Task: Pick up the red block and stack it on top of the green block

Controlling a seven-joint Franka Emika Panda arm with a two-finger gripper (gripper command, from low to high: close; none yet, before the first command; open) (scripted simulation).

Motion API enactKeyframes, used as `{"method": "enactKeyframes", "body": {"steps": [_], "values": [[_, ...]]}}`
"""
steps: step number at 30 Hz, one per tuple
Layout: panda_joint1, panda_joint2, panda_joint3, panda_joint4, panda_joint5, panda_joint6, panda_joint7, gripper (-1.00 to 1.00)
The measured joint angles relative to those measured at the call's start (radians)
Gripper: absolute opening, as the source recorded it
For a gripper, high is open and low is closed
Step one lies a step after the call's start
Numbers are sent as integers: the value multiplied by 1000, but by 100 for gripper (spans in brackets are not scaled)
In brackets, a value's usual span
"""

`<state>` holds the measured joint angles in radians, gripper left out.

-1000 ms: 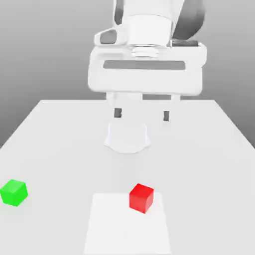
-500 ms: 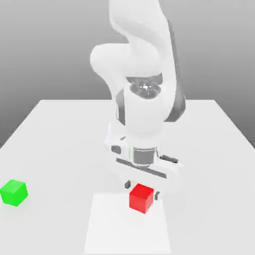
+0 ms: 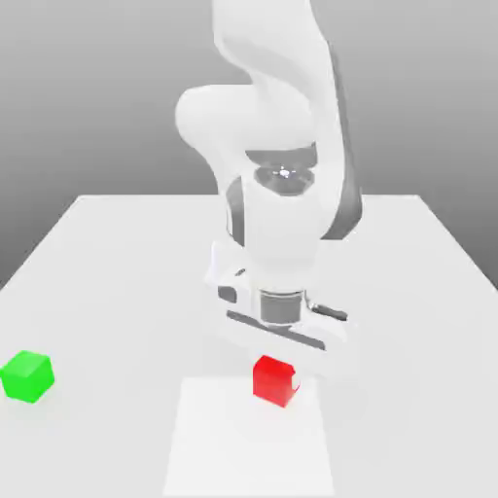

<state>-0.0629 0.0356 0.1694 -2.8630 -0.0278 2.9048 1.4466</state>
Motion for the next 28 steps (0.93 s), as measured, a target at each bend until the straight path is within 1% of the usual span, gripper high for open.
{"method": "enactKeyframes", "body": {"steps": [3, 5, 12, 16, 19, 21, 24, 25, 28], "values": [[17, -74, -3, -14, 46, -63, -35, -100], [-24, -92, -35, 1, 62, -96, -95, -100], [-281, -50, -187, 136, 74, -188, -437, -100], [-426, -17, -266, 218, 66, -239, -632, -100], [-563, 9, -328, 279, 55, -276, -774, -100], [-588, 57, -332, 300, 64, -251, -827, -100], [-600, 158, -315, 310, 100, -162, -867, -100], [-607, 188, -306, 312, 112, -134, -876, 100], [-607, 188, -306, 312, 112, -134, -876, 100]]}}
